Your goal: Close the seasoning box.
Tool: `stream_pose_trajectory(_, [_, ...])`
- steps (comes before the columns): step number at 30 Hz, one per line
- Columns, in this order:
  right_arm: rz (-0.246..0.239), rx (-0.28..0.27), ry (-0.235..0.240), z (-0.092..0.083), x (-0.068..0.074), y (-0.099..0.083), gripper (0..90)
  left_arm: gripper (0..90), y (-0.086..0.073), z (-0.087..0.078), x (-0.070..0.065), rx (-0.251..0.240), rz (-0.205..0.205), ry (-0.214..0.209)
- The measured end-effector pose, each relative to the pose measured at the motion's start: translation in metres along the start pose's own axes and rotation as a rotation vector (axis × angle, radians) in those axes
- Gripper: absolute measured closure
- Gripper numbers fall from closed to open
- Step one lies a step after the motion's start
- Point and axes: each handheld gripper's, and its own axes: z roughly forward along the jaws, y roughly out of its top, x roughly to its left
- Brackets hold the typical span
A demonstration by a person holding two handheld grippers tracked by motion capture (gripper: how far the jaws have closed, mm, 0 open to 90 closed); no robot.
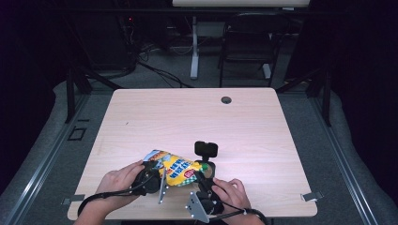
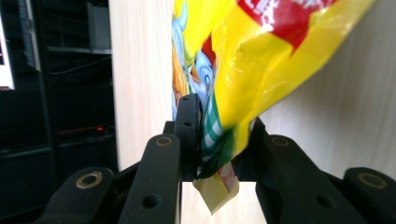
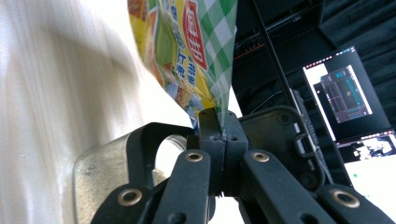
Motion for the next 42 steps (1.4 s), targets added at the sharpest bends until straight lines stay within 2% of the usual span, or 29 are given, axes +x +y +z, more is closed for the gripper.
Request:
stream_pose_trajectory(1, [-0.004,-0.001,-0.001,0.0,-0.001,0.001,90.0,74.8,-0.002,0.002,-0.002,-0.021,-0.039,-0.009])
stream_pose_trajectory(2, [-0.001,-0.007,0.002,0.001,-0.001,0.002,90.0,74.9,-0.004,0.003,-0.002,-0.028,-0.056,-0.016])
stream_pose_trajectory(6, [-0.015,-0.004,0.003,0.002,-0.003,0.005,90.0,75.2,-0.01,0.007,-0.005,-0.065,-0.099,-0.034])
stream_pose_trajectory(7, [-0.017,-0.006,0.005,0.003,-0.003,0.006,90.0,75.2,-0.011,0.007,-0.004,-0.06,-0.093,-0.039])
stream_pose_trajectory(8, [-0.018,-0.004,0.008,0.003,-0.003,0.007,90.0,75.5,-0.012,0.009,-0.006,-0.083,-0.128,-0.045])
stream_pose_trajectory(10, [-0.021,-0.004,0.01,0.003,-0.004,0.008,90.0,75.8,-0.014,0.009,-0.005,-0.056,-0.102,-0.063])
stream_pose_trajectory(11, [-0.022,-0.005,0.009,0.004,-0.004,0.009,90.0,76.0,-0.015,0.011,-0.007,-0.079,-0.134,-0.073])
stream_pose_trajectory(13, [-0.022,-0.006,0.016,0.004,-0.005,0.01,90.0,76.7,-0.017,0.012,-0.009,-0.091,-0.153,-0.082])
stream_pose_trajectory(26, [-0.026,-0.007,0.033,0.004,-0.004,0.011,90.0,80.8,-0.019,0.015,-0.013,-0.103,-0.175,-0.088])
stream_pose_trajectory(28, [-0.019,-0.016,0.036,0.005,-0.004,0.01,89.4,81.8,-0.02,0.017,-0.013,-0.113,-0.196,-0.101])
stream_pose_trajectory(33, [-0.001,-0.029,0.038,0.003,-0.006,0.008,84.3,83.3,-0.021,0.018,-0.015,-0.125,-0.219,-0.105])
stream_pose_trajectory(34, [0.017,-0.037,0.042,0.003,-0.006,0.007,82.4,83.5,-0.022,0.019,-0.014,-0.129,-0.226,-0.112])
stream_pose_trajectory(42, [0.091,-0.063,0.041,-0.011,-0.02,0.004,63.2,85.8,-0.038,0.025,-0.01,-0.172,-0.343,-0.169])
